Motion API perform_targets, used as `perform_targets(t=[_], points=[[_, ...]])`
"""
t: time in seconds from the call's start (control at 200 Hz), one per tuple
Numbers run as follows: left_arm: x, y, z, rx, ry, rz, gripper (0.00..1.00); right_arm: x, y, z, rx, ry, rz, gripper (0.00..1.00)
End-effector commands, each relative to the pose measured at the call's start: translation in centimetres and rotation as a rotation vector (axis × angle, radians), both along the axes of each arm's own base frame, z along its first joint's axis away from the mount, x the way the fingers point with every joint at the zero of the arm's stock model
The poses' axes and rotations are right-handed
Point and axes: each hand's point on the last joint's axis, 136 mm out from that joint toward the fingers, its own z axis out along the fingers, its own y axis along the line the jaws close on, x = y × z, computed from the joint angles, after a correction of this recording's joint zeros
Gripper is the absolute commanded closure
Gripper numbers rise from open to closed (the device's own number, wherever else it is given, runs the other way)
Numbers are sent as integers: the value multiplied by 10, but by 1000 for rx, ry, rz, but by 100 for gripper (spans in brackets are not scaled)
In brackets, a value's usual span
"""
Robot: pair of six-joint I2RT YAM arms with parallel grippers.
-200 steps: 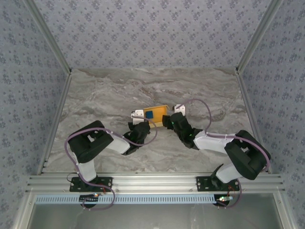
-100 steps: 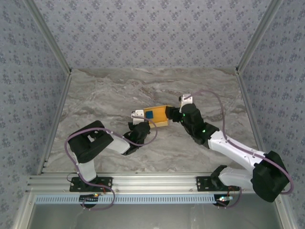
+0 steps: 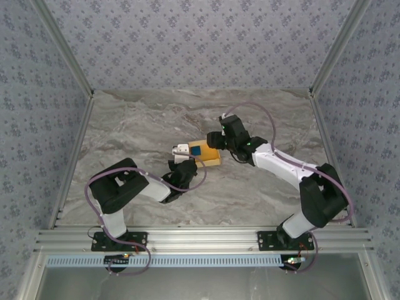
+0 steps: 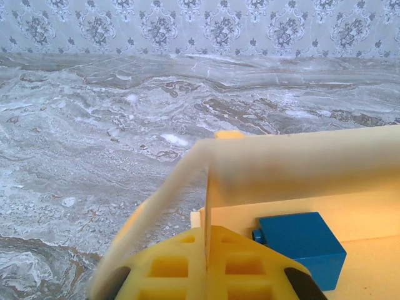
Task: Fold the paper box
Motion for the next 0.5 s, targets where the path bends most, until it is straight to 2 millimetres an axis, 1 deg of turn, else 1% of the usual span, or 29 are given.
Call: perform_targets(t=[0.0,0.14,0.34,0.495], points=[[-5,6,-9,66,34,9,100,-6,2,-6,15,58,12,34],[-7,6,-9,69,39,5,100,-12,-1,-18,14,83,7,34],[-12,4,-8,67,47,-5,86,-20,-5,-33,1,112,4,35],[-17,6,-8,58,60,-12,76,-22,-6,-39,-5,119,2,35]])
